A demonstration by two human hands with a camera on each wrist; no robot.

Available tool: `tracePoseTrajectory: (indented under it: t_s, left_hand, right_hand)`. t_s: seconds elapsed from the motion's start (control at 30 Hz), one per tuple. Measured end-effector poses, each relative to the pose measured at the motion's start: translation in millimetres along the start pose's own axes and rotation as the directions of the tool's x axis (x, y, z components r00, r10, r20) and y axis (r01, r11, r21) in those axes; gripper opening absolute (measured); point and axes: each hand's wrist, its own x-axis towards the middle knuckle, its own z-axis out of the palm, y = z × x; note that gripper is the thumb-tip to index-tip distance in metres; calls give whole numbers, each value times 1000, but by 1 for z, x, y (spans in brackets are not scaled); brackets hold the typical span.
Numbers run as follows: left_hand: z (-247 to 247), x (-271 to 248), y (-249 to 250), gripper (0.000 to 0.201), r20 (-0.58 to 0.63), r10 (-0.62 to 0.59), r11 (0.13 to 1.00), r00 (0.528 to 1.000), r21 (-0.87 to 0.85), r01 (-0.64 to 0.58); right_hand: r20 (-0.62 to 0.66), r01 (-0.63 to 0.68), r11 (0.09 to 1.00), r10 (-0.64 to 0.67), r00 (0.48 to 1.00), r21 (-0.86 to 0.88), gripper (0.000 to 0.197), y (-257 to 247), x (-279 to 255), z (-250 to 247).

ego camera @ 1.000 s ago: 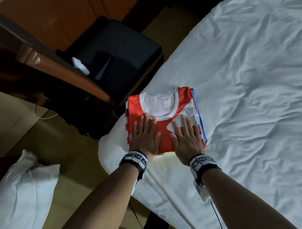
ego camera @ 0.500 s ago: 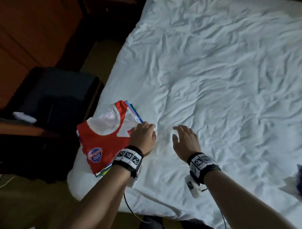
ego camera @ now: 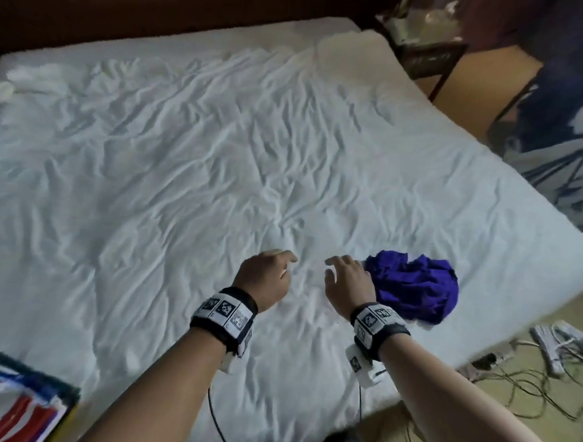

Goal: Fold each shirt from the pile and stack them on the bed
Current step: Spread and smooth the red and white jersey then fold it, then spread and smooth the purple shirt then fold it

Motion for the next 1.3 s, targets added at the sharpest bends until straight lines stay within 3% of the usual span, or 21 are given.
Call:
tracePoseTrajectory:
  t_s: [0.13,0.27,0.3,0.37,0.47,0.53,0.6,0.67,0.73,0.8,0.83,1.0,1.1,1.13,1.2,1.3]
  left_hand:
    - [56,79,71,24,99,30,999,995,-17,-29]
    - [113,141,119,24,229,42,999,973,-18,-39]
    - [125,154,128,23,243,35,999,969,-25,-30]
    - [147,175,143,25,285,4,999,958,-33,6]
    - [170,199,157,49,378,-57,997,924,-31,74]
    - [174,208,166,72,422,-55,994,905,-60,89]
    - [167,215,173,78,395,-56,984,917,-134,117]
    - [146,217,178,65,314,-109,926,943,-313,211]
    - [113,213,188,40,268,-119,849,956,-473,238]
    - [77,200,194,18,204,-155,776,967,-581,247]
    - [56,190,197,15,155,-179,750,972,-617,237]
    - [-42,126,199,23,-178,-240,657,954,-754,25]
    - [-90,86,179,17,-261,-242,750,935,-661,9]
    - [-104,75,168,16,-312,-254,821,916,-569,34]
    - [-132,59,145,37,-495,-253,928,831,-366,64]
    - [-181,34,130,26,-715,-136,973,686,-228,-44]
  right_hand:
    - [101,-138,986,148,984,-97,40,130,45,-17]
    - [304,-167,928,273,913,-334,75,243,78,-12]
    - [351,-151,921,283,893,-358,71,264,84,-10]
    - [399,-117,936,251,882,-331,43,293,93,-7]
    - [326,-148,989,138,935,7,10,304,104,-13]
    - [234,-129,932,49,971,339,14,285,110,-34]
    - [142,-50,834,-34,989,550,21,253,116,-70]
    - [62,29,733,-96,993,680,26,217,122,-111]
    - [-55,115,639,-112,992,760,31,185,133,-149]
    - [-171,200,567,-104,980,799,27,154,147,-183]
    - [-222,241,535,-100,970,810,22,138,154,-196]
    - [-460,474,503,-161,873,723,17,42,178,-258]
    - [-493,515,553,-204,846,655,12,-17,185,-282]
    - [-485,518,577,-228,845,631,11,-35,185,-287]
    - [-459,544,589,-304,835,598,12,-67,180,-292]
    - [-446,558,634,-349,824,536,11,-104,164,-295]
